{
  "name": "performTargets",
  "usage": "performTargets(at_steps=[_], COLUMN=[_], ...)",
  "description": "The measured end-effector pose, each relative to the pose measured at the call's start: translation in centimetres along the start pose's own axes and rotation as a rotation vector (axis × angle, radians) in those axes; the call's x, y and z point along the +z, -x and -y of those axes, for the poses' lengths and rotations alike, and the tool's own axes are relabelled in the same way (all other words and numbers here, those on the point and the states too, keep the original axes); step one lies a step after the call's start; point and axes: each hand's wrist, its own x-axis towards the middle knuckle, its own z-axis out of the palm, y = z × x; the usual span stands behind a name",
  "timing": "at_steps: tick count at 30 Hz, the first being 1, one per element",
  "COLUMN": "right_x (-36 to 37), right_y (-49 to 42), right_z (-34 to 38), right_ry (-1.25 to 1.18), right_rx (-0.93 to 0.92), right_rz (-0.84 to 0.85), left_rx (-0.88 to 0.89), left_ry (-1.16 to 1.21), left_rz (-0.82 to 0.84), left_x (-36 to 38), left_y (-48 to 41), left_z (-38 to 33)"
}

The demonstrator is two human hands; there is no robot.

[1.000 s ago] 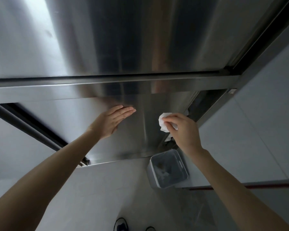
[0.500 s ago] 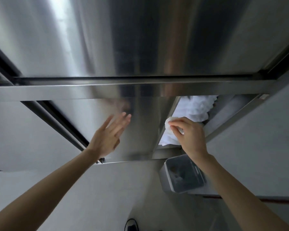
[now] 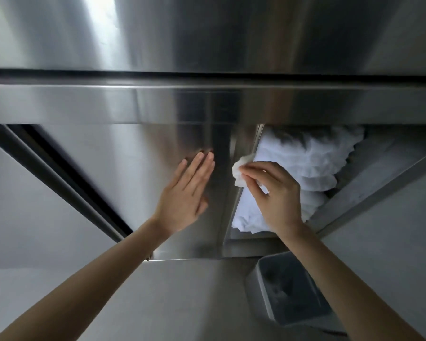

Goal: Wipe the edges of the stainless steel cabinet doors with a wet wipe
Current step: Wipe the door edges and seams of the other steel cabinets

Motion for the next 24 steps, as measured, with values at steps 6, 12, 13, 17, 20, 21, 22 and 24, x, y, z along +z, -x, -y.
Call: performTargets(at_steps=[6,12,13,17,20,21,22,24], right_x=[2.4,3.7,4.0,5.8,6.8,7.1,7.1,6.5], right_y=[0.8,-1.6,-1.9,-0.8,1.6,2.1,2.3,1.3], right_z=[-2.7,-3.4,-3.3,-3.3,-4.4,-4.8,-5.1,-5.0], right_ry=[0.119,0.116,0.121,0.225,0.293,0.295,0.291,0.284], right_rx=[-0.304,-0.417,-0.417,-0.386,-0.381,-0.393,-0.413,-0.460], right_rz=[-0.216,-0.454,-0.460,-0.380,-0.275,-0.252,-0.230,-0.224], left_rx=[-0.043,-0.057,-0.067,-0.086,-0.067,-0.061,-0.067,-0.094], left_ry=[0.118,0.091,0.082,-0.031,-0.128,-0.147,-0.157,-0.181], left_rz=[-0.219,-0.490,-0.527,-0.598,-0.615,-0.615,-0.609,-0.587], left_x=[2.0,2.9,2.7,2.8,3.2,3.3,3.4,3.5], left_y=[-0.8,-2.7,-3.4,-5.2,-5.3,-5.3,-5.2,-5.3], left_z=[-0.7,-1.0,-0.8,0.3,0.7,0.8,0.8,0.7])
